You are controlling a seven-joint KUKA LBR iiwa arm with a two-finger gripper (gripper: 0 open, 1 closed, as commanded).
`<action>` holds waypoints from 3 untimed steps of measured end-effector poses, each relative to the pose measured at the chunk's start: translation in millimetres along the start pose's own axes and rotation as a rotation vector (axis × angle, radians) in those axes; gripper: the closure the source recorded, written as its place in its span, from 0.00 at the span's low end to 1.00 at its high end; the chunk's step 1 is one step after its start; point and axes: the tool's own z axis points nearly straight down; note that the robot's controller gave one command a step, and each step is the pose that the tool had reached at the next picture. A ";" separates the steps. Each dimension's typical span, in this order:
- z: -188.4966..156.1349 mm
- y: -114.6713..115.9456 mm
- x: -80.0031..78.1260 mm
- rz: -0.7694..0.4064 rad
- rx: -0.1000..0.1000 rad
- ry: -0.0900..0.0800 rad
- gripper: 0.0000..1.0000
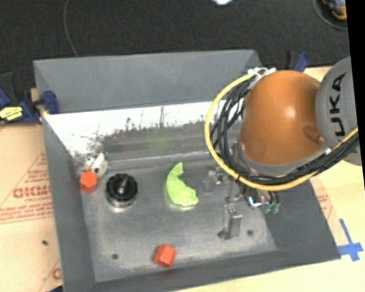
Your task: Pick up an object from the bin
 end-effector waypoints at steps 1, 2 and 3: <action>-4.0 0.2 -1.5 0.001 -0.001 -0.009 0.00; 96.8 32.8 -25.9 -0.034 0.000 0.002 0.00; 76.9 37.9 -54.3 -0.224 0.001 -0.012 0.00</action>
Offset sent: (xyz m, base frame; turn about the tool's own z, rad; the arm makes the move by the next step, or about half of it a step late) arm 0.0244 0.0328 -0.0933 -0.0282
